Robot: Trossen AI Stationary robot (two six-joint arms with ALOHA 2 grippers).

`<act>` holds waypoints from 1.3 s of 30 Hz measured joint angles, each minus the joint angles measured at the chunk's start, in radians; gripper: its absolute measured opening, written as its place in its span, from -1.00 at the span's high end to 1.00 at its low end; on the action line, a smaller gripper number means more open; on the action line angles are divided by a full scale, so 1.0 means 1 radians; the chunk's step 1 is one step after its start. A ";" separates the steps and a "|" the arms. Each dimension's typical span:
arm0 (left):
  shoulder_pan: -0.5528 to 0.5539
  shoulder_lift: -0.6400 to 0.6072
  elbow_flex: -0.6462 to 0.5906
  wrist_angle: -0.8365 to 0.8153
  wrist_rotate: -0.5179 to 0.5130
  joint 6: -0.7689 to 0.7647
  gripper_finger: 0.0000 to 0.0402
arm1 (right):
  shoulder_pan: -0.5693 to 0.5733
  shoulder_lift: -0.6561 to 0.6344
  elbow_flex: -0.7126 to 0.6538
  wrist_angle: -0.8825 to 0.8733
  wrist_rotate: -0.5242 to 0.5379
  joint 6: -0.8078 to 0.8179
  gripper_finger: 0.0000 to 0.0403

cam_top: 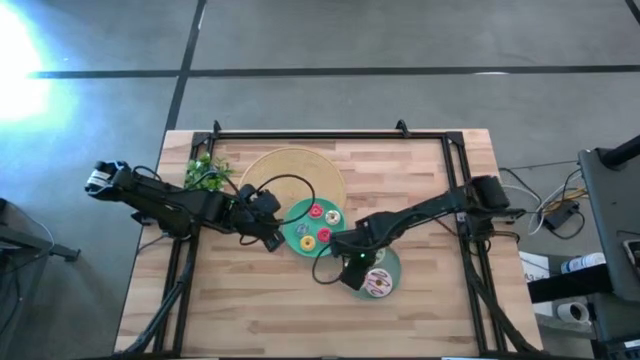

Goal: Pick & Place donuts
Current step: Put the big pink doughnut on the green plate, then return to Home Position

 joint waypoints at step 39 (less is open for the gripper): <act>-0.078 0.000 -0.051 0.015 0.025 0.008 0.35 | 0.058 -0.060 0.140 -0.307 0.280 0.096 0.03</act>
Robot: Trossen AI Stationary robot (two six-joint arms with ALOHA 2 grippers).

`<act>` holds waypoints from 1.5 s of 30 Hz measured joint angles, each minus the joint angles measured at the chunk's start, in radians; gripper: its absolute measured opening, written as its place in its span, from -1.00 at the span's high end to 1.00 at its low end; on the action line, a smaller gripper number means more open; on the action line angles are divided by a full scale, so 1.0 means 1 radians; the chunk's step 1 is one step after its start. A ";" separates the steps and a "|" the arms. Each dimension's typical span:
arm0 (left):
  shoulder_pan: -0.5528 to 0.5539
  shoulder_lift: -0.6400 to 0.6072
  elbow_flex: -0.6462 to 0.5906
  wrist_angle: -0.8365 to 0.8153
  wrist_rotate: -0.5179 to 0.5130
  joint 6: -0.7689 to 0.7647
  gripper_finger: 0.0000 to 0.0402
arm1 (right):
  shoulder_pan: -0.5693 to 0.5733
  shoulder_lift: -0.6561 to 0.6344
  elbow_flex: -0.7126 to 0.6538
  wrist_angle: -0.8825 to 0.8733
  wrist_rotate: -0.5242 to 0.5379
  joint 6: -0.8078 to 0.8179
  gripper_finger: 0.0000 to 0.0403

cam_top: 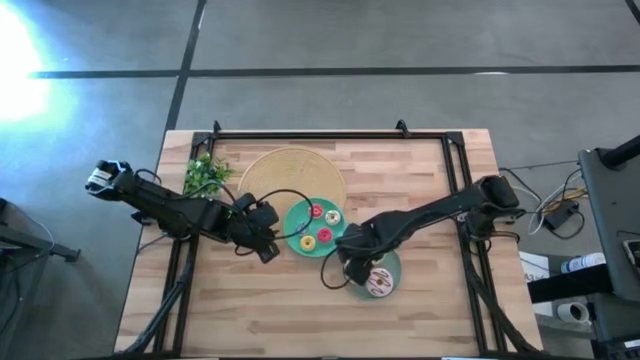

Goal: Pick & Place donuts
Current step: Return to Home Position

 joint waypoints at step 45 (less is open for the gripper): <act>0.290 -0.431 -0.426 0.800 0.608 0.260 0.35 | 0.133 -1.173 -0.791 0.687 0.340 -0.158 0.11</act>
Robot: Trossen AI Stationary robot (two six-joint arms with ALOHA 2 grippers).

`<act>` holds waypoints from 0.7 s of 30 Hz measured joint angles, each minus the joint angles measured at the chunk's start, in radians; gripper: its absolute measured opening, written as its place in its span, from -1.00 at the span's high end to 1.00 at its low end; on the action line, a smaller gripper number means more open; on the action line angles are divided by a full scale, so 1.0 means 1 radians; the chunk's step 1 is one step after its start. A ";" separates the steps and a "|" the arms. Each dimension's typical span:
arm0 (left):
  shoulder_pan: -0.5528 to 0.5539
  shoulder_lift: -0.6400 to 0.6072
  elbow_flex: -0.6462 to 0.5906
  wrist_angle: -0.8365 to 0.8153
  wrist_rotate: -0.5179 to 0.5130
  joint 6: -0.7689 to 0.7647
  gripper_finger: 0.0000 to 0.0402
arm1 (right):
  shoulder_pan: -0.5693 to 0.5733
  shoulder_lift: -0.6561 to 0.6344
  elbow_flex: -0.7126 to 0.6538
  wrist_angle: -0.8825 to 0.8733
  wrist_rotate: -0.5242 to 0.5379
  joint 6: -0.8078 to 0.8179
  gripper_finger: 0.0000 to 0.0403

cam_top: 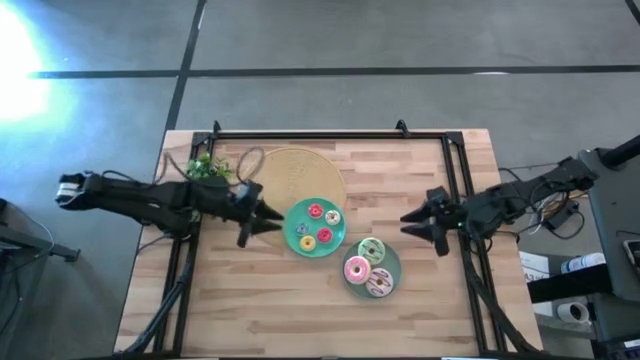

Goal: Pick & Place donuts
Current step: Return to Home Position

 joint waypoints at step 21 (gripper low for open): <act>0.012 -0.635 -0.538 0.289 0.012 -0.144 0.35 | 0.000 -0.236 -0.367 0.183 0.173 0.053 0.13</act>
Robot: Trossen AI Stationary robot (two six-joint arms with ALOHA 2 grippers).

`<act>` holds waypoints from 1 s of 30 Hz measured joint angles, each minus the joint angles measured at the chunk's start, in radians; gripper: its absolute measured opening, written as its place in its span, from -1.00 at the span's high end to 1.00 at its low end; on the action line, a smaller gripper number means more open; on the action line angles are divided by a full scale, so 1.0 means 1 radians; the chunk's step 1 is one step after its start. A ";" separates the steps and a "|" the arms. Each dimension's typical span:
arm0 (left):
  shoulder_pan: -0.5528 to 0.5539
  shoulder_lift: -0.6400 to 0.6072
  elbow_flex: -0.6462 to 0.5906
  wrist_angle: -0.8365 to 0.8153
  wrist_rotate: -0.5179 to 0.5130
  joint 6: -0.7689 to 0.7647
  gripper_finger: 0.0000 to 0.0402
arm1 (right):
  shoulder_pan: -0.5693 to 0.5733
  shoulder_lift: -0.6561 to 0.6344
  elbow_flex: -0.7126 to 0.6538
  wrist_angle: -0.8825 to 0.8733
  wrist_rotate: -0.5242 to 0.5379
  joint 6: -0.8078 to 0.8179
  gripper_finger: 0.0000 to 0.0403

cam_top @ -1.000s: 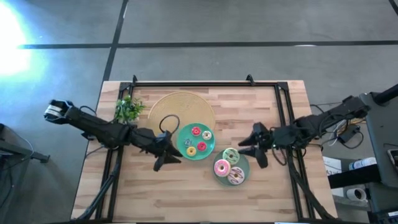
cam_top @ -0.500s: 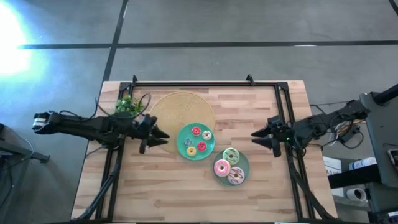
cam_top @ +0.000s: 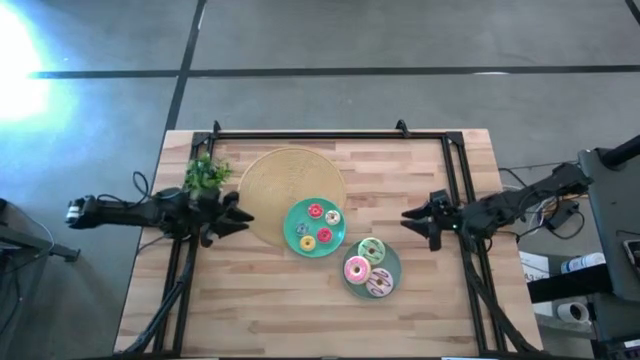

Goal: Pick & Place donuts
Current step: Return to Home Position

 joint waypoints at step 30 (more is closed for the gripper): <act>0.006 -0.209 -0.049 -0.110 0.132 -0.426 0.35 | 0.000 0.008 -0.183 -0.002 -0.001 0.003 0.12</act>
